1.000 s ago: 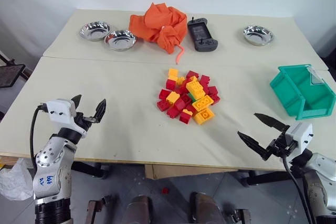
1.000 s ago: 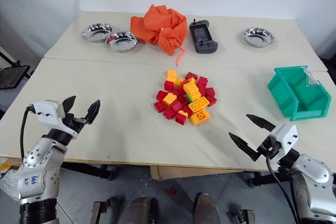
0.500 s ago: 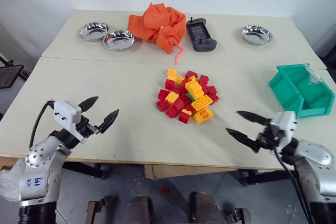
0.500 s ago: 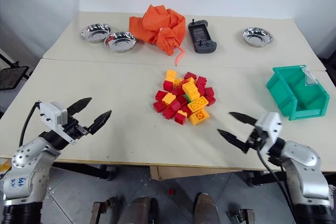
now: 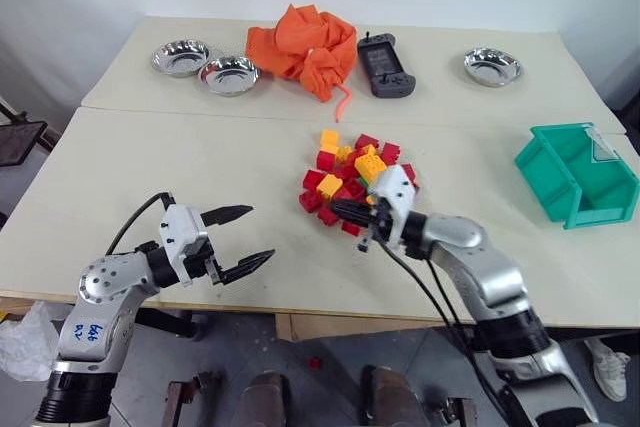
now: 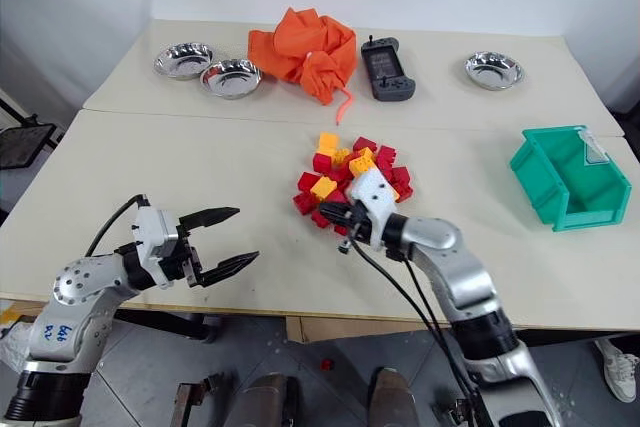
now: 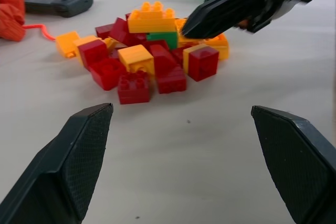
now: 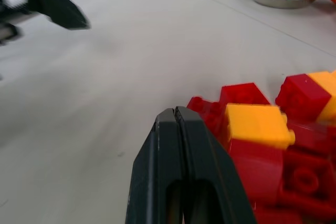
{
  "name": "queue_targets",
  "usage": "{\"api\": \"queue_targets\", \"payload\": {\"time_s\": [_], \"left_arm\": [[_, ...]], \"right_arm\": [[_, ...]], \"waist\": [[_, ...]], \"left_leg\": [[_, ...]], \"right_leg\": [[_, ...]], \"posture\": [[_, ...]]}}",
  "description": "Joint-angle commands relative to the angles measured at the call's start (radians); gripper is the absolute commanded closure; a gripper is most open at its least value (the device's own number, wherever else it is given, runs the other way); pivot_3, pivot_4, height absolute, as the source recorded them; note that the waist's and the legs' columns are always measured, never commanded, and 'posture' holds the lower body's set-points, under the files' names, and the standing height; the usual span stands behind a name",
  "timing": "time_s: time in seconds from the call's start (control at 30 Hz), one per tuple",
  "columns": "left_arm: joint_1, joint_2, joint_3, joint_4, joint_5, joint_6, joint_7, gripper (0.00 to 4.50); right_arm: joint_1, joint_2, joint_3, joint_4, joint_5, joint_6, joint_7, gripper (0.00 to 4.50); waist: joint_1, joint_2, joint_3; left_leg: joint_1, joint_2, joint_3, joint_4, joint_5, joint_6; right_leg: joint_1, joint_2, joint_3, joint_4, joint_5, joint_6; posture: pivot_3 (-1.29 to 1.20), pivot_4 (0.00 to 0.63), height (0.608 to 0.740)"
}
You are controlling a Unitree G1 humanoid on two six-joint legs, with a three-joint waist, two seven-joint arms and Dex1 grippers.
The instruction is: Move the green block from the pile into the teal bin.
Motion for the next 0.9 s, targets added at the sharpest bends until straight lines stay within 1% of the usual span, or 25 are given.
{"api": "queue_targets", "payload": {"time_s": [0.03,0.17,0.23,0.3,0.4,0.47,0.6,0.67,0.77,0.9], "left_arm": [[0.007,-0.004,0.018,-0.02,0.004,-0.019,0.017,0.0],[0.007,-0.014,0.012,-0.023,-0.006,-0.012,0.027,0.0],[0.002,-0.019,0.003,-0.023,-0.007,-0.012,0.025,0.0],[-0.003,-0.022,0.0,-0.02,-0.006,-0.013,0.024,0.0],[-0.022,-0.03,0.01,-0.001,-0.009,-0.007,0.037,0.0],[-0.029,-0.032,0.012,0.005,-0.007,-0.004,0.039,0.0],[-0.021,-0.023,0.021,0.001,-0.009,0.002,0.035,0.0],[-0.005,-0.016,0.031,-0.007,-0.01,0.004,0.035,0.0],[0.016,-0.012,0.044,-0.019,-0.01,0.008,0.04,0.0],[0.03,-0.008,0.059,-0.026,-0.01,0.012,0.044,0.0]], "right_arm": [[-0.081,0.007,-0.044,0.125,-0.076,-0.045,-0.097,4.48],[-0.21,-0.049,-0.111,0.42,-0.137,-0.173,-0.136,4.48],[-0.277,-0.073,-0.155,0.558,-0.131,-0.231,-0.129,4.48],[-0.32,-0.085,-0.173,0.641,-0.13,-0.266,-0.106,4.48],[-0.374,-0.116,-0.182,0.798,-0.151,-0.314,-0.068,4.48],[-0.39,-0.121,-0.182,0.842,-0.155,-0.352,-0.032,4.48],[-0.365,-0.103,-0.169,0.745,-0.116,-0.354,0.107,4.48],[-0.311,-0.118,-0.131,0.632,-0.12,-0.313,0.18,4.48],[-0.235,-0.151,-0.101,0.478,-0.117,-0.218,0.246,4.48],[-0.142,-0.217,-0.076,0.279,-0.082,-0.043,0.329,4.48]], "waist": [[-0.001,0.0,0.0],[-0.002,0.0,0.0],[-0.003,0.0,0.0],[-0.004,0.0,0.0],[-0.02,0.0,0.0],[-0.027,0.0,0.0],[-0.04,0.001,0.0],[-0.042,0.001,0.0],[-0.038,0.001,0.0],[-0.023,0.001,0.0]], "left_leg": [[0.0,0.0,0.0,0.0,0.0,0.0],[0.0,0.0,0.0,0.0,0.0,0.0],[0.0,0.0,0.0,0.0,0.0,0.0],[0.0,0.0,0.0,-0.001,0.0,0.0],[0.0,0.0,0.0,-0.002,0.0,0.0],[0.0,0.0,0.001,-0.002,0.0,0.0],[0.0,0.0,0.001,-0.002,0.0,0.0],[0.0,0.001,0.001,-0.002,0.0,0.0],[0.0,0.001,0.001,-0.002,0.0,0.0],[0.0,0.001,0.001,-0.001,0.0,0.0]], "right_leg": [[0.0,0.0,0.0,0.0,0.0,0.0],[0.0,0.0,0.0,0.0,0.0,0.0],[0.0,0.0,0.0,0.0,0.0,0.0],[0.0,0.0,0.0,-0.001,0.0,0.0],[0.0,0.0,0.0,-0.001,0.0,0.0],[0.0,0.0,0.0,-0.001,0.0,0.0],[-0.001,0.0,0.0,-0.001,0.0,0.0],[-0.001,0.0,0.0,-0.001,0.0,0.0],[-0.001,0.0,0.0,-0.001,0.0,0.0],[0.0,0.0,0.0,-0.001,0.0,0.0]], "posture": [[0.0,0.15,0.74],[0.0,0.15,0.74],[0.0,0.15,0.74],[0.0,0.15,0.74],[0.0,0.15,0.74],[0.0,0.15,0.74],[0.0,0.15,0.74],[0.0,0.15,0.74],[0.0,0.15,0.74],[0.0,0.15,0.74]]}}
